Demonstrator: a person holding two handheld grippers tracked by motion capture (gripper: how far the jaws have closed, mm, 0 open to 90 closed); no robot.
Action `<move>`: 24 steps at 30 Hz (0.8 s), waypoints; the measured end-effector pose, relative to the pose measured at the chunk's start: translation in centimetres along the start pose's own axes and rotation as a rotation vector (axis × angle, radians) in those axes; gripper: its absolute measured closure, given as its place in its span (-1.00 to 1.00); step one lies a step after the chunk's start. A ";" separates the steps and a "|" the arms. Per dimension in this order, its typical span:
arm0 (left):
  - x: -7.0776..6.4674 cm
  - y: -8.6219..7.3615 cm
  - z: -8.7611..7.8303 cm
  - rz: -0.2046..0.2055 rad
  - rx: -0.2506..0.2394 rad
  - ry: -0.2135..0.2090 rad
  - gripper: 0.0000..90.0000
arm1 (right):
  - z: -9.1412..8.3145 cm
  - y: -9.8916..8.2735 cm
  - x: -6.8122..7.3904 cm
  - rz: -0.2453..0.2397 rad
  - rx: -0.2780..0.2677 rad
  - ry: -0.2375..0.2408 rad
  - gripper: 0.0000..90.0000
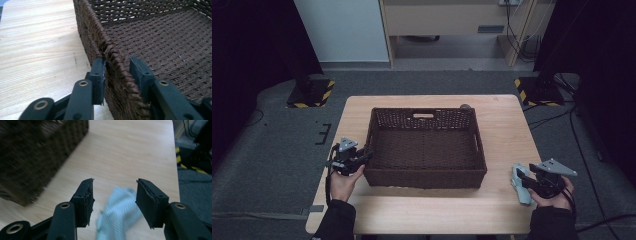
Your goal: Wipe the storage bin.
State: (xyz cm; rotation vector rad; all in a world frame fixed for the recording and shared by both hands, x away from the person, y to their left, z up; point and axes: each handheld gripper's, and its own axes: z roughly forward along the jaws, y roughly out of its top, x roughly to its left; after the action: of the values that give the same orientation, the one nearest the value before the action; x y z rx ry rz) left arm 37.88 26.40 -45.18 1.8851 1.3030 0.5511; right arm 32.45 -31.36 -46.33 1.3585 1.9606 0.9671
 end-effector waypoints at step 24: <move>0.1 -0.1 -0.6 -0.002 -0.018 0.026 0.10 | 3.8 7.9 6.9 -0.053 -0.100 0.259 0.33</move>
State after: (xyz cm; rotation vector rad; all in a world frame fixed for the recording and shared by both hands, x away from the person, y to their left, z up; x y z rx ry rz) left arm 37.45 26.74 -44.92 1.8669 1.3124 0.5867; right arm 37.38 -22.17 -42.44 1.1683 2.0920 1.2505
